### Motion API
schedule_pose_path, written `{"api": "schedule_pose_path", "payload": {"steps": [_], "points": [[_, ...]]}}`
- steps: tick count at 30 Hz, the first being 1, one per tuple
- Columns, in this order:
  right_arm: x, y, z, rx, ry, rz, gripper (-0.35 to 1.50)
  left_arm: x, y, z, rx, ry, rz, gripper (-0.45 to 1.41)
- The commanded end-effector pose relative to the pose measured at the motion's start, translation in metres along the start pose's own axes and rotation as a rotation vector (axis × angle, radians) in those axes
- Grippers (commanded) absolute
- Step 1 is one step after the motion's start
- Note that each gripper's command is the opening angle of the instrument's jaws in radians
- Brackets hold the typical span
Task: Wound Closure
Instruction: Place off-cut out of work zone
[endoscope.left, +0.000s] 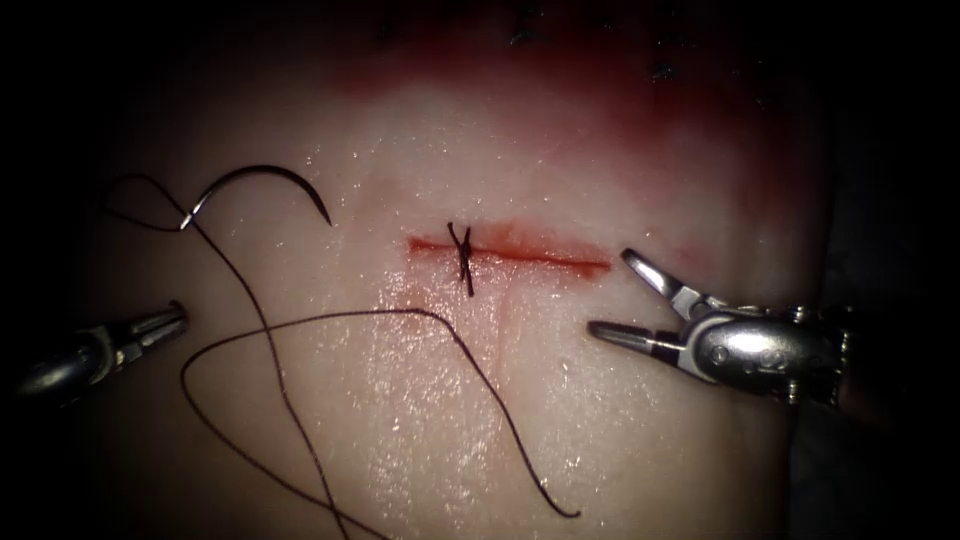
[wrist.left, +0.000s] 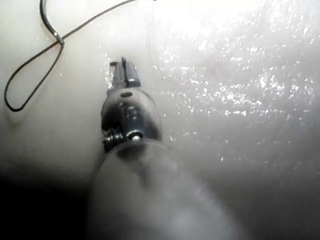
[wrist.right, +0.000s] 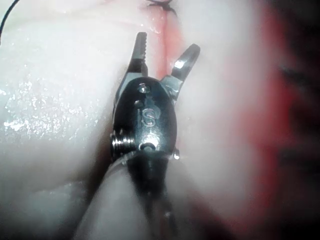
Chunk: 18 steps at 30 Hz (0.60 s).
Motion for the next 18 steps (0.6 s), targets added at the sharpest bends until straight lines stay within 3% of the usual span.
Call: {"api": "schedule_pose_path", "payload": {"steps": [1, 13, 18], "points": [[-0.0003, -0.0002, 0.0007, 0.002, 0.002, -0.001, 1.38, -0.0004, -0.0001, 0.0008, -0.002, -0.004, -0.018, 0.03], [-0.0001, -0.0004, 0.0005, 0.002, 0.001, -0.001, 1.38, -0.0012, 0.0017, -0.0038, -0.004, -0.068, -0.163, 0.12], [0.0000, -0.0005, 0.0005, 0.001, 0.001, 0.005, 1.38, -0.0006, 0.0020, -0.0048, -0.044, -0.064, -0.183, 0.52]]}}
